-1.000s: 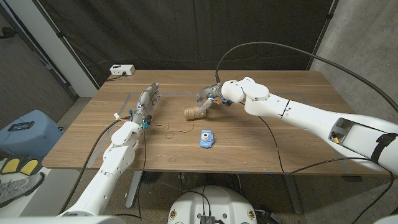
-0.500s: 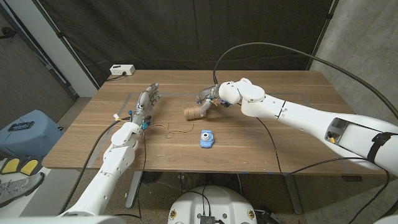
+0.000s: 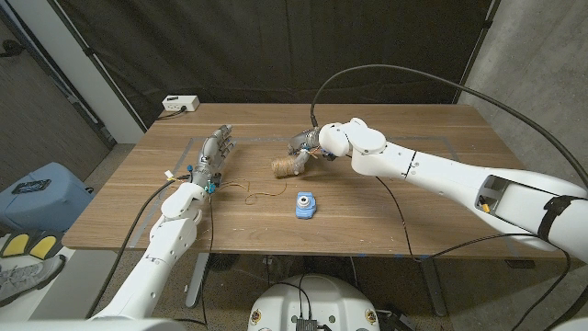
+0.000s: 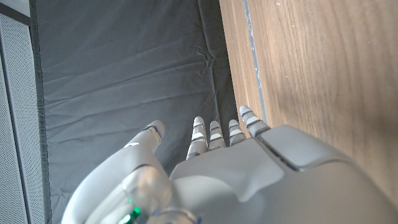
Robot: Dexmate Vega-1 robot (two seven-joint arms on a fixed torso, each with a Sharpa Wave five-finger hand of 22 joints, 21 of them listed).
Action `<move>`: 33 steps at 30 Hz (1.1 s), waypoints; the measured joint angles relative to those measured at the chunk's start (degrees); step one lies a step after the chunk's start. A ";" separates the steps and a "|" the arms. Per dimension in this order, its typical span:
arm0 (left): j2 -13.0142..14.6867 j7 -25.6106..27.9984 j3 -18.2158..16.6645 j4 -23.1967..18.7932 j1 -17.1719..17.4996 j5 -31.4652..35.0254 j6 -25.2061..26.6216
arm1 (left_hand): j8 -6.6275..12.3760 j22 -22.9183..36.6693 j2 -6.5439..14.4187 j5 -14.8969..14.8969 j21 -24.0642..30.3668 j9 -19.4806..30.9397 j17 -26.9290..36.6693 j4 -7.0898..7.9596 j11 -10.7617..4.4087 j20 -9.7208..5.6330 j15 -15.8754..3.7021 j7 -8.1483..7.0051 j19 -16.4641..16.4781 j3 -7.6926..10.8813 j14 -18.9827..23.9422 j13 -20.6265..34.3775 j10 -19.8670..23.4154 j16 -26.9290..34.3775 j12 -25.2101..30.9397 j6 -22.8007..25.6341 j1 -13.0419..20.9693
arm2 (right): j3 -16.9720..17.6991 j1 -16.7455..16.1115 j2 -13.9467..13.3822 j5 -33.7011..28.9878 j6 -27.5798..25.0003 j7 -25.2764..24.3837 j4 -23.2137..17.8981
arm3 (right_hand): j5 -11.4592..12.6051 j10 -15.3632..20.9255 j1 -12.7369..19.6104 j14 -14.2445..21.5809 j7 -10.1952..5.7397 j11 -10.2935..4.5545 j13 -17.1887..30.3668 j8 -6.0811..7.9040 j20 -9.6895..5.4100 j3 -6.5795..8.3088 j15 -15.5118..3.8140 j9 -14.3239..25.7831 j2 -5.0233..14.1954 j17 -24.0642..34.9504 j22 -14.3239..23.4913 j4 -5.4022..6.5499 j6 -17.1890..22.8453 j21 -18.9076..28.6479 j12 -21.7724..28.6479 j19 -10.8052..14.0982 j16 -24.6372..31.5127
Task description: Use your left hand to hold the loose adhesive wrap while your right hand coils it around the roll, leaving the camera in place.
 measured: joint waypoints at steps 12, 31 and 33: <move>0.03 -0.03 -0.26 -0.60 0.39 0.04 0.04 | 0.00 0.00 0.00 0.00 0.00 0.00 0.01 0.24 0.00 0.00 0.00 0.00 0.00 0.24 0.00 0.00 0.00 0.00 0.00 -0.01 0.00 | -0.52 0.26 0.66 -0.09 1.44 -0.93 1.68 | 0.00 1.07 0.30 1.21 -0.32 -0.26 0.28 0.00 -0.29 0.31 -0.60 0.00 -0.30 0.28 0.00 0.31 0.91 0.43 0.44 0.73 0.42; -0.23 0.32 -0.35 -0.63 0.38 0.34 0.70 | 0.00 0.00 -0.01 0.00 0.00 0.00 0.02 0.00 0.00 -0.10 0.00 0.09 0.53 0.48 0.00 0.00 0.00 0.00 0.00 0.50 -0.46 | -0.75 0.26 1.16 -0.04 3.49 -2.87 3.83 | 0.42 4.67 1.20 5.16 -1.47 -1.79 1.53 0.87 -1.10 1.26 -0.47 0.50 -0.52 0.54 0.00 0.32 4.34 0.56 2.58 2.17 1.13; -0.24 0.34 -0.36 -0.55 0.36 0.36 0.73 | 0.00 0.00 -0.01 0.00 0.00 0.00 0.02 0.00 0.00 -0.10 0.00 0.09 0.53 0.48 0.00 0.00 0.00 0.00 0.00 0.50 -0.46 | -0.76 0.20 1.16 -0.11 3.63 -3.16 3.91 | 0.44 5.06 1.50 5.42 -1.67 -1.59 1.65 1.10 -1.12 1.27 -0.46 0.52 -0.60 0.54 0.00 0.32 4.80 0.88 2.76 2.59 1.30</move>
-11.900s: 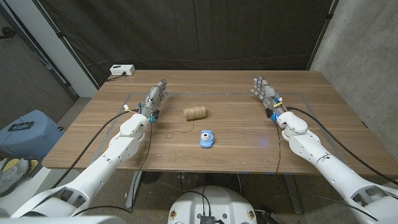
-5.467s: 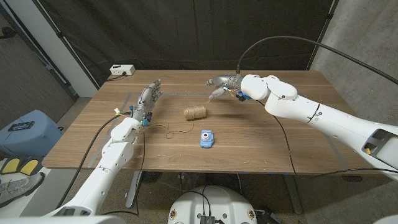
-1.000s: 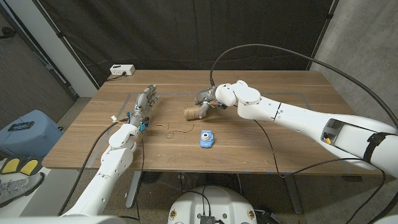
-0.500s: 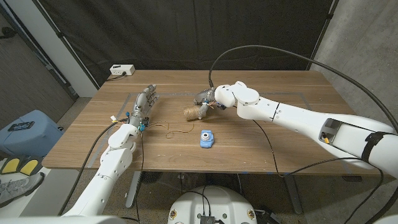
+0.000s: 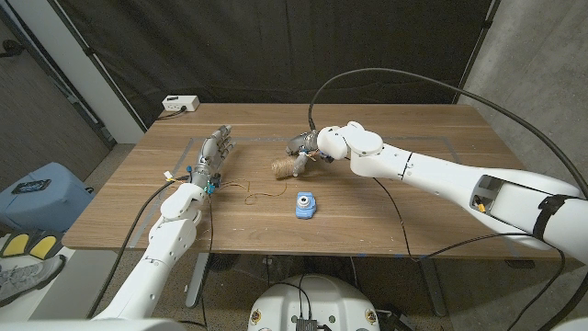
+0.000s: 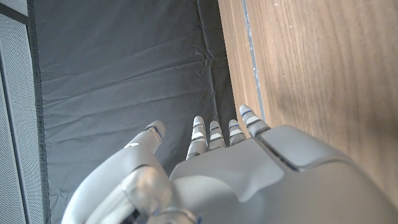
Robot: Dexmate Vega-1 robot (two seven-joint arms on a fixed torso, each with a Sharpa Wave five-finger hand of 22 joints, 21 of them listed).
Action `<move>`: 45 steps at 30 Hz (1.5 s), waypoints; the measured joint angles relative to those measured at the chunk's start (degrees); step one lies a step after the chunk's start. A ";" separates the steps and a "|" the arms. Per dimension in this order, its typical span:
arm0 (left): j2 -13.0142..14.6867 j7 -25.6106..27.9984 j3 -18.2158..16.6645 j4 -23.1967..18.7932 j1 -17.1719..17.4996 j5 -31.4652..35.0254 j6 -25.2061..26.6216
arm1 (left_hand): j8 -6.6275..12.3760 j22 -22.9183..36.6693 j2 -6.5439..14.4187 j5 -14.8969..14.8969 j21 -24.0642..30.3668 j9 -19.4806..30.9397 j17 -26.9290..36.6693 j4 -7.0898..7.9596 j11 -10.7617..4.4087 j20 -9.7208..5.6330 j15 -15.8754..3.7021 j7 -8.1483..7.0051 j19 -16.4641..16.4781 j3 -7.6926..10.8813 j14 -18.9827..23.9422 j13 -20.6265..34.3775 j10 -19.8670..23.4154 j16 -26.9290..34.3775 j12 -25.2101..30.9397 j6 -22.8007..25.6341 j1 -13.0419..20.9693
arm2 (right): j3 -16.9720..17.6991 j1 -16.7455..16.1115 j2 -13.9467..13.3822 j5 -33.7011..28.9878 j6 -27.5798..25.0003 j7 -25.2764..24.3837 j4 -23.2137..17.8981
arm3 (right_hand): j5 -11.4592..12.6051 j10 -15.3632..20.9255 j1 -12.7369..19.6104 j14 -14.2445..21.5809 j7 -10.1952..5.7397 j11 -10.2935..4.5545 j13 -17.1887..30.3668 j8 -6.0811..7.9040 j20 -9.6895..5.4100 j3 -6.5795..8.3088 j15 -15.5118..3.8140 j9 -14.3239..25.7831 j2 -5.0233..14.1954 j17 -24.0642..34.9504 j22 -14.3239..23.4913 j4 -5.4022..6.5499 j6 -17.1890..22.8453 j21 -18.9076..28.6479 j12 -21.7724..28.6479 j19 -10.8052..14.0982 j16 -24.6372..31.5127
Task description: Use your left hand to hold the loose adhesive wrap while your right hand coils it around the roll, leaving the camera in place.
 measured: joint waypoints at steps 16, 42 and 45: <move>-0.05 0.20 -0.02 0.23 -0.13 0.06 0.39 | 0.00 0.00 0.00 0.00 -0.43 0.28 0.01 0.16 0.00 0.20 0.00 0.00 0.20 0.16 0.00 0.00 0.00 0.00 0.00 0.00 0.00 | 0.13 -0.90 0.07 -0.38 0.97 -2.42 1.22 | 0.34 5.96 0.70 4.22 -2.23 -1.84 1.18 1.05 -1.01 1.36 -0.18 0.27 -0.53 0.80 0.00 0.25 4.82 0.00 3.45 2.05 0.77; -0.11 0.08 0.23 0.64 -0.60 0.11 0.50 | 0.00 0.00 -0.06 0.00 -0.43 0.27 0.01 0.08 0.00 0.20 -0.21 0.08 0.19 0.55 0.21 0.00 0.00 0.00 0.00 0.70 -0.53 | 0.77 -2.10 -1.20 -1.43 0.68 -4.20 -0.72 | 0.65 8.51 2.01 7.63 -4.06 -2.73 1.54 2.16 -1.13 2.30 -0.33 -0.05 -1.24 1.33 0.00 -0.08 9.11 0.00 5.32 2.95 1.13; -0.07 0.01 0.23 0.69 -0.68 0.06 0.60 | 0.00 0.00 -0.06 0.00 -0.43 0.26 0.01 0.08 0.00 0.20 -0.21 0.11 0.19 0.55 0.21 0.00 0.00 0.00 0.00 0.72 -0.53 | 0.86 -2.23 -1.33 -1.57 0.68 -4.42 -0.98 | 0.65 8.51 2.01 7.63 -4.17 -2.74 1.54 2.16 -1.13 2.30 -0.33 -0.01 -1.23 1.33 0.00 -0.08 9.21 0.00 5.51 2.95 1.13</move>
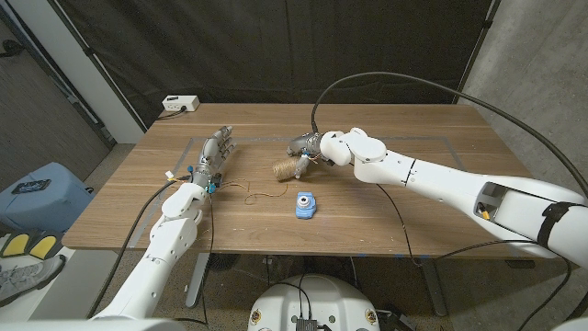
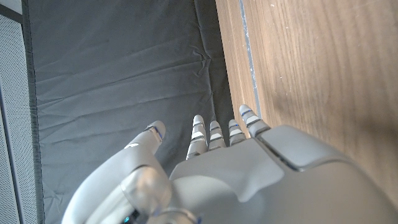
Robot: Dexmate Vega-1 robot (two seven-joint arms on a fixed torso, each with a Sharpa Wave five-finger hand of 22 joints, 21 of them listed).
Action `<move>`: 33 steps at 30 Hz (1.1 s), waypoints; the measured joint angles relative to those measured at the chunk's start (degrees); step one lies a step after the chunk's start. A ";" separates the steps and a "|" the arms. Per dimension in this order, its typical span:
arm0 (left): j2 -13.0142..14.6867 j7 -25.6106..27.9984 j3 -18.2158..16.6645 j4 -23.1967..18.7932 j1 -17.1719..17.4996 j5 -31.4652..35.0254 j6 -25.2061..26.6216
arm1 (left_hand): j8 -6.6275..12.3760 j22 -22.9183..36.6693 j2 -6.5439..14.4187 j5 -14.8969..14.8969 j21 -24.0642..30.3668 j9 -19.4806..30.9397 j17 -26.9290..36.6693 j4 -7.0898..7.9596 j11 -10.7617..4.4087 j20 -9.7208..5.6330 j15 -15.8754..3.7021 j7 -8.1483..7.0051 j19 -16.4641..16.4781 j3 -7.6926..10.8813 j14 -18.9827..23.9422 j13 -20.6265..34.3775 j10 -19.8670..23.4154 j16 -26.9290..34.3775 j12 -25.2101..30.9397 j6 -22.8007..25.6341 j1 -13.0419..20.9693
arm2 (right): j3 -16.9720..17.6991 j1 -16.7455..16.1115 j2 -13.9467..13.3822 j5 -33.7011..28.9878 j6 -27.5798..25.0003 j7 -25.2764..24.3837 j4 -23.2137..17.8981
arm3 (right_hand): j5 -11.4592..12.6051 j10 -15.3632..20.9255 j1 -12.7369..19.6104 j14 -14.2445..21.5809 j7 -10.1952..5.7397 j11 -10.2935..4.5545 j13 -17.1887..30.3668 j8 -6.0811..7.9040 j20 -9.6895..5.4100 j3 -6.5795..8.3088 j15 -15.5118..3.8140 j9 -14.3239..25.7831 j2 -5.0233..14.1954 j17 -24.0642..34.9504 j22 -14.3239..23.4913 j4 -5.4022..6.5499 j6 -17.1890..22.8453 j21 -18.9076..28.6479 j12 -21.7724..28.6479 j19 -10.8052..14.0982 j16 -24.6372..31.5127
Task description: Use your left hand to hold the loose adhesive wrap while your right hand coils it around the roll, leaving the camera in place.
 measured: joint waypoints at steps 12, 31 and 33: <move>0.07 -0.30 0.00 0.15 -0.19 -0.18 0.30 | 0.00 0.00 0.00 0.00 0.00 0.00 0.00 0.00 0.32 0.00 0.00 0.00 0.00 0.47 0.00 0.00 0.32 0.00 0.00 0.00 0.00 | 0.56 -0.51 -0.38 -0.01 0.14 -0.91 -0.64 | -0.03 0.53 0.07 0.56 -0.20 0.06 0.26 0.10 0.00 -0.01 0.05 -0.15 0.07 0.26 0.00 0.00 0.82 0.00 0.22 0.00 0.00; -0.05 0.08 0.55 -0.40 -0.40 0.11 0.79 | 0.00 0.00 0.00 0.00 0.00 -0.01 0.00 -0.10 0.31 0.00 0.00 0.00 0.00 0.57 0.00 0.00 0.31 0.00 0.00 0.00 0.00 | 2.26 -1.57 -2.21 1.48 0.77 -1.86 -2.44 | -0.21 0.53 0.03 0.73 0.00 0.05 0.23 0.06 -0.10 -0.01 -0.11 -0.23 0.11 1.06 0.00 0.01 1.23 0.00 0.48 0.10 0.00; -0.12 0.20 0.75 -0.55 -0.41 0.23 0.84 | 0.00 0.00 0.00 0.00 0.00 -0.01 0.00 -0.16 0.31 0.00 0.00 0.00 0.00 0.63 0.00 0.00 0.31 0.00 0.00 0.00 0.00 | 2.47 -1.67 -2.56 1.68 0.80 -1.87 -2.88 | -0.21 0.53 0.03 0.73 0.00 0.04 0.22 0.06 -0.10 -0.01 -0.11 -0.24 0.11 1.06 0.00 0.01 1.23 0.00 0.48 0.10 0.00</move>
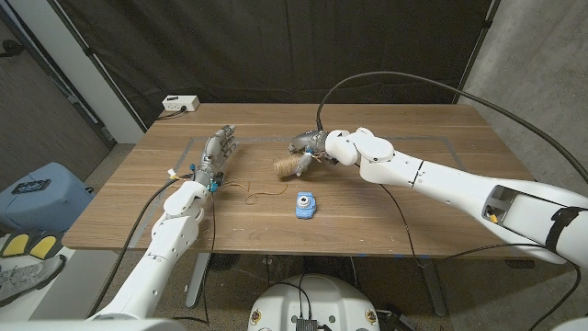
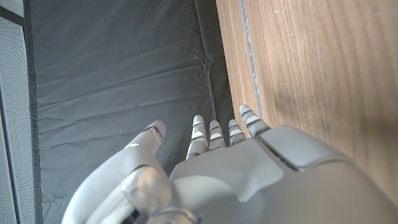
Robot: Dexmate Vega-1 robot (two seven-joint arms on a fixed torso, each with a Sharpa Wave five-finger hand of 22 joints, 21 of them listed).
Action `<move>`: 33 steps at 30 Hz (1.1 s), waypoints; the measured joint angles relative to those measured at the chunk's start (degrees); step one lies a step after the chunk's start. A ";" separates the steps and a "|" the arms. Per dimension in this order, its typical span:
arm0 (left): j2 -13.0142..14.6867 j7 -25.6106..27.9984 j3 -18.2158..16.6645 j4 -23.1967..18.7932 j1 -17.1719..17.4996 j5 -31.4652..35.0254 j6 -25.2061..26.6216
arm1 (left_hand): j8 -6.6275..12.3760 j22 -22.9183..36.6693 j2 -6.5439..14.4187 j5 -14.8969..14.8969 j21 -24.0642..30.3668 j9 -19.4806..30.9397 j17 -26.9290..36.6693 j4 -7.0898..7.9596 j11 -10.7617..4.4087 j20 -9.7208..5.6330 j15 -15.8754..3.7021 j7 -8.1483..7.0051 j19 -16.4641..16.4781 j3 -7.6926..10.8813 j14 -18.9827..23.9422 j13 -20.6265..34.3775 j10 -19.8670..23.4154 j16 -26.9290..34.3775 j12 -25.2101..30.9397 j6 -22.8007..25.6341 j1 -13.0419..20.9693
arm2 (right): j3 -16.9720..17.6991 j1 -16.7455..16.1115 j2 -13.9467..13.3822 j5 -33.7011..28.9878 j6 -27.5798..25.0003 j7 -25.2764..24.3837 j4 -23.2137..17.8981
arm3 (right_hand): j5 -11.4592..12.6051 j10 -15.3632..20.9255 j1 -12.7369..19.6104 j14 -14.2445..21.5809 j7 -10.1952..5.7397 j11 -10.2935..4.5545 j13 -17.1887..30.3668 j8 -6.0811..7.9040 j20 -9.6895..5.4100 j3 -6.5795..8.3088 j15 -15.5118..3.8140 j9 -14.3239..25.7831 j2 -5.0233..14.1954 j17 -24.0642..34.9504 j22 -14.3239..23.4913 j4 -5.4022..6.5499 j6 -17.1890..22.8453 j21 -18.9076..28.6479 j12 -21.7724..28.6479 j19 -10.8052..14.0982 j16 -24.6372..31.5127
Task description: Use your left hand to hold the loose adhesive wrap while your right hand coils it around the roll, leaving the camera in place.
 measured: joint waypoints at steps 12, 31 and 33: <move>-0.34 0.74 0.84 -0.40 -0.29 0.44 0.19 | 0.00 0.00 -0.23 0.00 0.00 0.00 0.00 -0.16 0.00 0.00 0.00 0.30 0.00 0.16 0.00 0.00 0.00 0.00 0.00 0.31 -0.23 | 1.02 -0.46 -1.70 0.43 -0.09 0.57 -2.34 | -0.01 0.07 0.00 0.00 -0.01 -0.06 0.01 -0.01 0.00 0.00 0.00 -0.06 0.00 0.53 0.00 0.00 0.00 0.00 -0.09 0.00 0.00; -0.52 1.38 1.79 -1.44 -0.33 0.65 0.15 | 0.00 0.00 -0.23 0.00 0.00 0.00 -0.30 -0.40 0.23 0.00 0.00 0.30 0.00 0.39 0.00 0.00 0.23 0.00 0.00 0.31 -0.23 | 3.13 -1.54 -4.09 1.04 -0.50 0.63 -6.71 | -0.23 1.18 0.09 0.73 0.33 0.40 0.03 -0.32 0.00 -0.25 0.13 -0.01 -0.09 1.06 0.00 0.25 1.11 0.00 0.22 0.00 0.84; -0.51 1.38 1.86 -1.54 -0.37 0.67 0.13 | 0.00 0.00 -0.23 0.00 0.00 0.00 -0.30 -0.40 0.31 0.00 0.00 0.30 0.00 0.39 0.00 0.00 0.31 0.00 0.00 0.30 -0.23 | 3.30 -1.62 -4.20 1.06 -0.55 0.48 -7.00 | -0.23 1.18 0.21 0.91 0.54 0.40 0.03 -0.22 0.00 -0.25 0.31 -0.02 -0.21 1.27 0.00 0.25 1.33 0.00 0.22 0.00 0.84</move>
